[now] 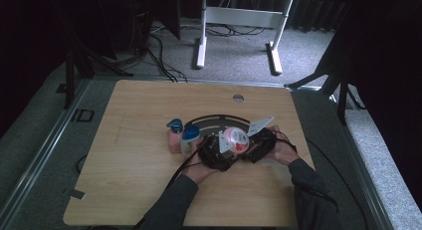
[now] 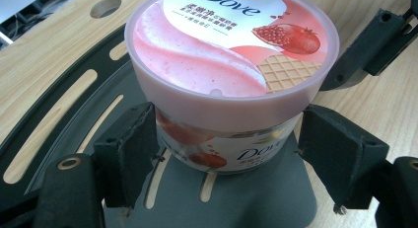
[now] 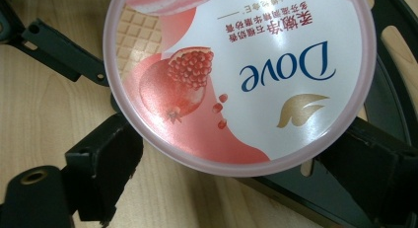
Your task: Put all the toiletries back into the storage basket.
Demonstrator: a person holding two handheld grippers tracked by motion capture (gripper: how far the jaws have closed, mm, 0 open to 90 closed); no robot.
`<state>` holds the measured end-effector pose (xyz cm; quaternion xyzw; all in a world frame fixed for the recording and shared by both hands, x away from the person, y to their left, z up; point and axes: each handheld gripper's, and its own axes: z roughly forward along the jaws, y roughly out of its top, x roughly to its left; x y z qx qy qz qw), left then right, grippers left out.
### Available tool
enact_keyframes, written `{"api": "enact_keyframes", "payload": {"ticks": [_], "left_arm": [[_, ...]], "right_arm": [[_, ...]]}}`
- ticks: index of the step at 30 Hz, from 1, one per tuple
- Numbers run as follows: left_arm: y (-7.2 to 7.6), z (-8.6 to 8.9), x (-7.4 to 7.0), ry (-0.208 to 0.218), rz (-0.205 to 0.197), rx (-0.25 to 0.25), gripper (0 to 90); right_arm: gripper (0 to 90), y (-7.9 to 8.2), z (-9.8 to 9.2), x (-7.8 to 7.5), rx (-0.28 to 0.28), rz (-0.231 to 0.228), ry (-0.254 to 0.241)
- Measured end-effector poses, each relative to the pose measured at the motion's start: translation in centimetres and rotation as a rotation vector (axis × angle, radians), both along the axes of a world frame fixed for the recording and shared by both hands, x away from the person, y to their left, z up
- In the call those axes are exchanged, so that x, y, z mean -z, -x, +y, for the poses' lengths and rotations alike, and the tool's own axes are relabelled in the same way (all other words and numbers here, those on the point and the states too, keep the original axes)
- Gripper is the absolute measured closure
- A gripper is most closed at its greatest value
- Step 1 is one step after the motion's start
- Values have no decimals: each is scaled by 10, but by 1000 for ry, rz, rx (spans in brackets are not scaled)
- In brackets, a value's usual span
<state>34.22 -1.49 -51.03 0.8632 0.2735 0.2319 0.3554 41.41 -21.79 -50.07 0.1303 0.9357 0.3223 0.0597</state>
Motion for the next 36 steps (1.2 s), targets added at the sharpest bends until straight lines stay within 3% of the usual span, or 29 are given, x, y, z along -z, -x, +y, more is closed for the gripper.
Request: {"api": "enact_keyframes", "payload": {"ticks": [24, 36], "left_arm": [[-14, -17, 7, 23, -2, -36, 273], [-28, -26, 8, 60, 24, -48, 274]], "right_arm": [[107, -16, -11, 2, 58, 21, 31], [107, -25, -19, -2, 97, 30, 46]]}}
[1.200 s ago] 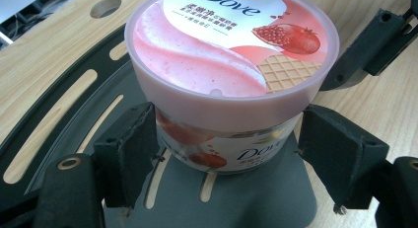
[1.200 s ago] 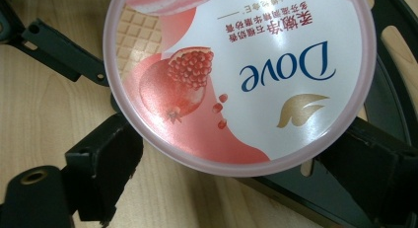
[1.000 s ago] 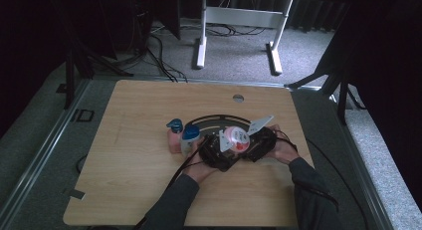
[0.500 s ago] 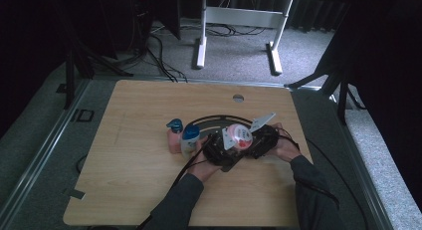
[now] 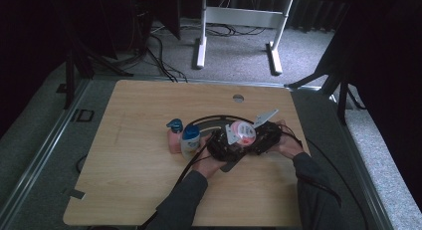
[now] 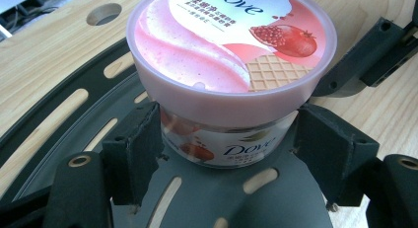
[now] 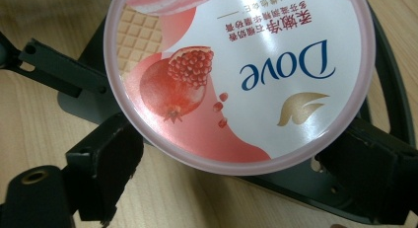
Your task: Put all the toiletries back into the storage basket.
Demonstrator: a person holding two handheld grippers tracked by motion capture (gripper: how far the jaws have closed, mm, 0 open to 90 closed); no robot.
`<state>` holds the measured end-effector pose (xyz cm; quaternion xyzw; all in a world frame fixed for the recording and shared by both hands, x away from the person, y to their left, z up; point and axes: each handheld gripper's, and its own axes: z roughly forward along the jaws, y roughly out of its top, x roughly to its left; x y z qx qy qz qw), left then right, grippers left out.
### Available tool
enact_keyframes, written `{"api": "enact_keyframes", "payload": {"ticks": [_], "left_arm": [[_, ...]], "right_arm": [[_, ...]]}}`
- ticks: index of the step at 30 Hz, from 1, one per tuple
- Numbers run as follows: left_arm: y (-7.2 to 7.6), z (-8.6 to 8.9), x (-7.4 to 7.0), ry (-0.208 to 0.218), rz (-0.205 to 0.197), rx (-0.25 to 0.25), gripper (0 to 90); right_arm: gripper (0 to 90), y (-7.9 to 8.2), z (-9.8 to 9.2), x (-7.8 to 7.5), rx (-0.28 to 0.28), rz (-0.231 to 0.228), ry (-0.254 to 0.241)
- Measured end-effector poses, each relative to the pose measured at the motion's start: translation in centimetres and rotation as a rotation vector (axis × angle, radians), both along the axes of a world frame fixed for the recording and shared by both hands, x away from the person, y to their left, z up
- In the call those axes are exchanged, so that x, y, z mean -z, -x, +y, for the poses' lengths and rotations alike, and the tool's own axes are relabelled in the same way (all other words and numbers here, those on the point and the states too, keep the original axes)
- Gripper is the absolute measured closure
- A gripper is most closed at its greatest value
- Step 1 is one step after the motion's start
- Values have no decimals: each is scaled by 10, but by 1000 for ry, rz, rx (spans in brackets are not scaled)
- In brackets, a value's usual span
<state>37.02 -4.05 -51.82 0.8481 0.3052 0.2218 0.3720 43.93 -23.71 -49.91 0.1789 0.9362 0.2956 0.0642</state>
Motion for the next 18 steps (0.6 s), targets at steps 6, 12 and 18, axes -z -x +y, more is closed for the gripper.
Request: {"api": "enact_keyframes", "payload": {"ticks": [6, 12, 18], "left_arm": [[-7, -4, 2, 15, 18, -3, 275], [-13, -4, 8, 34, 57, -9, 286], [-15, -3, 12, 35, 80, -16, 302]], "right_arm": [[108, -5, -3, 0, 23, 15, 10], [106, -9, -2, 3, 45, 20, 40], [113, -10, -1, 5, 58, 29, 38]]}}
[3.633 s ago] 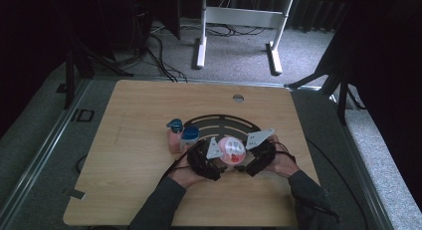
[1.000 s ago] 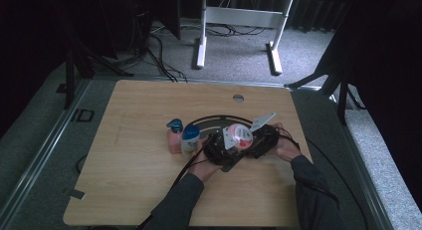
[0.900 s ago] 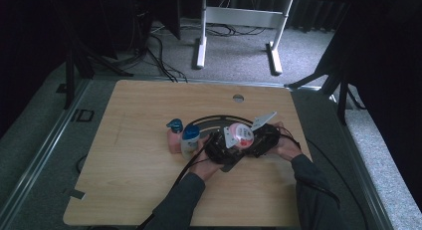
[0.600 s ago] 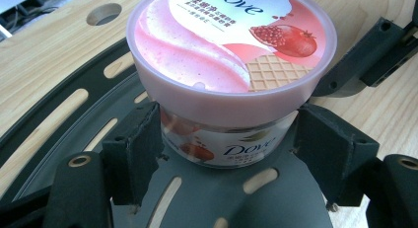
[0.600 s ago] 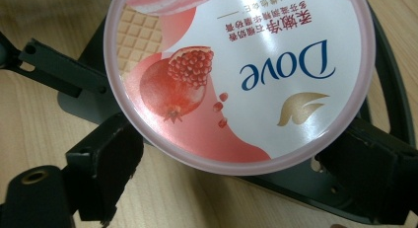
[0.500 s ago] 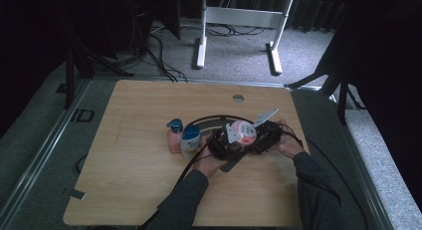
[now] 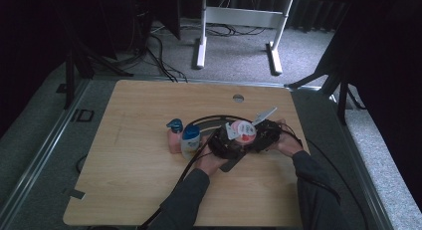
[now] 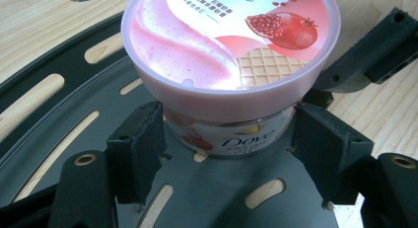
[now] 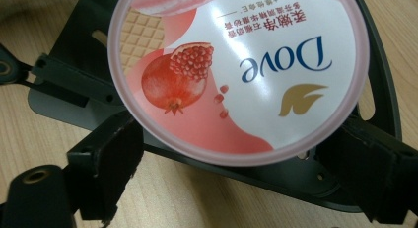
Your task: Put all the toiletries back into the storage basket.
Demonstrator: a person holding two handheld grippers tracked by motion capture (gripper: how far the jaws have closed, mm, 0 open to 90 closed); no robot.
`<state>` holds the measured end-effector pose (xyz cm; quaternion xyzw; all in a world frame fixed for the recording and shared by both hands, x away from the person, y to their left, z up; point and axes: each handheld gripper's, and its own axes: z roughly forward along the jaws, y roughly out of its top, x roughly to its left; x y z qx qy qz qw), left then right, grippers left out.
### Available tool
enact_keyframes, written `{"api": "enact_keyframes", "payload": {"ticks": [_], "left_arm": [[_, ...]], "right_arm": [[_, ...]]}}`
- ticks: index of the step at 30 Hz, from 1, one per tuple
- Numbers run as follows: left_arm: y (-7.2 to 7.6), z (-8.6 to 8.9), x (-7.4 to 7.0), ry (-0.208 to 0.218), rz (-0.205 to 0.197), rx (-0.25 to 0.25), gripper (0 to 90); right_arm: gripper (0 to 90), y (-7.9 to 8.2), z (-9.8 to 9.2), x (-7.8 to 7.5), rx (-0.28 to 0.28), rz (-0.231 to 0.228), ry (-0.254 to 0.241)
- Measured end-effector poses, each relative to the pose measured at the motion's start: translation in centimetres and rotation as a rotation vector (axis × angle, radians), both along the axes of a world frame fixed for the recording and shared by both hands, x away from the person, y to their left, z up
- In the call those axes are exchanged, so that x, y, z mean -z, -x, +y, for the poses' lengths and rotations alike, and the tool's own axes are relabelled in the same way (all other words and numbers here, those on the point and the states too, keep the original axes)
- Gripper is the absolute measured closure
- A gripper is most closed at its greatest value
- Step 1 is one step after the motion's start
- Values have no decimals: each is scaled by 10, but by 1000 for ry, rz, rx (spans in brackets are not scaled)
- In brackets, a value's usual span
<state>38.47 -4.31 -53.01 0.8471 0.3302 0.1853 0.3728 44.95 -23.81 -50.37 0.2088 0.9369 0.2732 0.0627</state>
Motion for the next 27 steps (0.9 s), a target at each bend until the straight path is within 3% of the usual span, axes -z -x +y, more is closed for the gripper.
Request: {"api": "enact_keyframes", "payload": {"ticks": [3, 8, 13, 21, 27], "left_arm": [[-1, 3, -1, 37, 24, -3, 328], [0, 3, -1, 33, 21, -3, 385], [0, 6, -2, 55, 37, -3, 407], [1, 6, -2, 46, 25, -2, 425], [1, 6, -2, 30, 10, 3, 454]], "right_arm": [[121, -1, 0, -1, 3, 11, 11], [149, 1, -4, -3, 22, 9, 24], [194, 7, -19, -13, 48, -20, -36], [429, 9, -45, -17, 126, -48, -101], [622, 2, -51, -14, 210, -62, -131]]}}
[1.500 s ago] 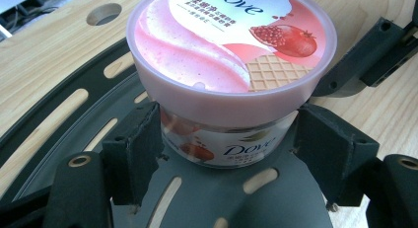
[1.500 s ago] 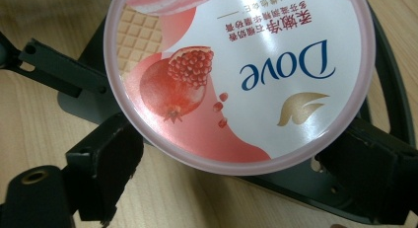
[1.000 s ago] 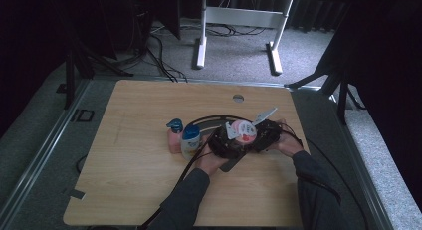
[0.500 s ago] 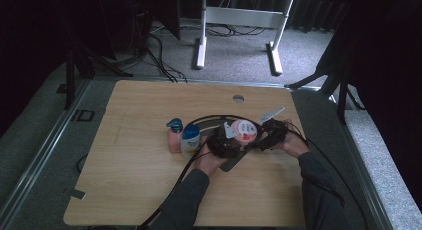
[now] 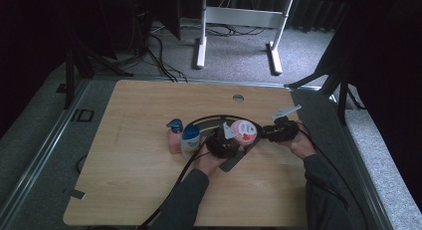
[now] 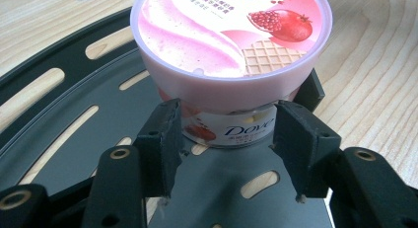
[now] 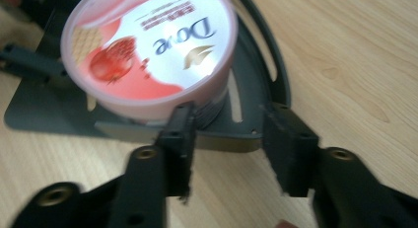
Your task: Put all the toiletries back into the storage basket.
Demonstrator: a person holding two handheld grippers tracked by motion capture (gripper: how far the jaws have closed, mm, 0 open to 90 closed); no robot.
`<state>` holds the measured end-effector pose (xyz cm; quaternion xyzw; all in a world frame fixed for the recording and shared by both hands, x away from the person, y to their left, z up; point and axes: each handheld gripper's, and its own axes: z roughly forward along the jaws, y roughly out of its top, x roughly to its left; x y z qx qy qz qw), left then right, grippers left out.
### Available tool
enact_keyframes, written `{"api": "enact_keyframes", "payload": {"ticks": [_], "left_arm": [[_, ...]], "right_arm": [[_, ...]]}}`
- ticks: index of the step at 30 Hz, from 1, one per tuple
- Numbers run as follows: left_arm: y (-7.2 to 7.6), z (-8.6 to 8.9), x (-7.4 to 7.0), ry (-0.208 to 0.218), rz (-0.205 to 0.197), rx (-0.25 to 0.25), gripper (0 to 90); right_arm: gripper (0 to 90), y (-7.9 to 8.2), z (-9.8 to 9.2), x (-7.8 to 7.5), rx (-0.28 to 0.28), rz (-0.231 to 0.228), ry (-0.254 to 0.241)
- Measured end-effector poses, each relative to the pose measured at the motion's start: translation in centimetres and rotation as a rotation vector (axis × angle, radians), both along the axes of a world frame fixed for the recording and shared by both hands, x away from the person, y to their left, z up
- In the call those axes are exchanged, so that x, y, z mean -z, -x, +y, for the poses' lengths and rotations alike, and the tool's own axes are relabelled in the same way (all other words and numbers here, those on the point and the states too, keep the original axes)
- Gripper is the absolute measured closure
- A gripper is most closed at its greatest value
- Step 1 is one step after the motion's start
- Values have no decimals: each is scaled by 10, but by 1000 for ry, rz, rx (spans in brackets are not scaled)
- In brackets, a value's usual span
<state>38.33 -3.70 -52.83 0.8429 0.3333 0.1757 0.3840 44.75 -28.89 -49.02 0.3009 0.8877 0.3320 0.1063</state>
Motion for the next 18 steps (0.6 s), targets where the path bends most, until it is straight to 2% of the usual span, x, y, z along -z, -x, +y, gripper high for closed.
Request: {"api": "enact_keyframes", "payload": {"ticks": [4, 5, 9, 15, 18], "left_arm": [[1, 0, 0, -14, -8, -1, 468], [1, 0, 0, -16, -11, 0, 480], [3, 0, -1, -27, -23, -1, 507], [5, 1, 0, -23, -44, -6, 585], [7, 1, -1, -34, -63, -12, 646]], "right_arm": [[730, -4, -1, 3, 48, -5, -6], [780, -6, 0, 4, 85, -13, 8], [876, -9, -1, 7, 138, -25, 15], [900, -15, 0, 12, 217, -28, 42], [900, -19, 1, 15, 249, -32, 48]]}}
